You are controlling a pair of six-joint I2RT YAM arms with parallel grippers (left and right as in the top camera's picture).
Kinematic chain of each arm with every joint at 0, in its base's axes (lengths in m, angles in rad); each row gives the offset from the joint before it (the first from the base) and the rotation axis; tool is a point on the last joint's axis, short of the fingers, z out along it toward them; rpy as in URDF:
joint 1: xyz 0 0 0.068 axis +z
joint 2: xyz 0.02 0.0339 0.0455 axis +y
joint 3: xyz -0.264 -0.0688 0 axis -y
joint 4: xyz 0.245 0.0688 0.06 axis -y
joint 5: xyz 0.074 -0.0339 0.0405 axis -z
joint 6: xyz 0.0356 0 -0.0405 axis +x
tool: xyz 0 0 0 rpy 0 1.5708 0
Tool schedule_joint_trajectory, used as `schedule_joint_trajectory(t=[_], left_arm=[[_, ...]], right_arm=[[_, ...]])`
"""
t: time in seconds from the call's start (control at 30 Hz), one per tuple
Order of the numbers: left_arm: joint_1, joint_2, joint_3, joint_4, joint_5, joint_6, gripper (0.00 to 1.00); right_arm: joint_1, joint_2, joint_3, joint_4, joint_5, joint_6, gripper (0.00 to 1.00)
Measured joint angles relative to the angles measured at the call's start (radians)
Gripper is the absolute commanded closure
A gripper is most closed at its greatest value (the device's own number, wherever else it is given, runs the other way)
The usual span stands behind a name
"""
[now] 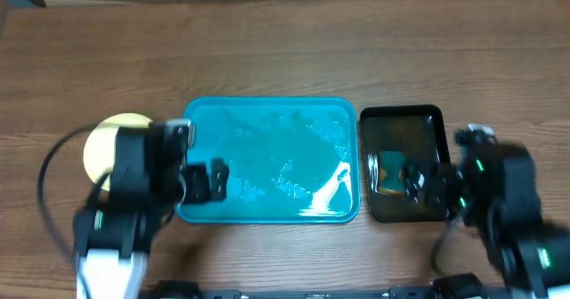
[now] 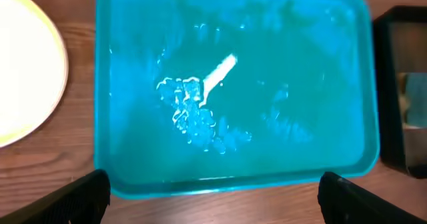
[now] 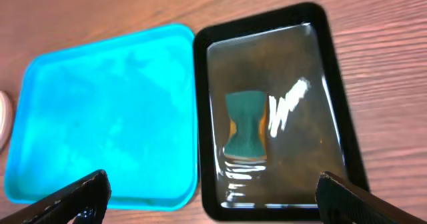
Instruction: Clean dirty plates on tray and stack at the side
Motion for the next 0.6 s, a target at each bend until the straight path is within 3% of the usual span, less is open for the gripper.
schedule_joint_trajectory(t=[0.17,0.27,0.6], left_arm=[[0.0,-0.288,-0.077,0.002,0.0,-0.024,0.0],[0.0,-0.375,-0.077,0.009,0.0,-0.032,0.0],[0.0,-0.397,-0.083,-0.041,0.0,-0.034,0.0]], right_arm=[[0.0,-0.228,-0.022,-0.004,0.008,0.002,0.0],[0.0,-0.247,-0.023,-0.008,0.009,0.002,0.0],[0.0,-0.245,-0.028,-0.019,0.011,0.002,0.0]])
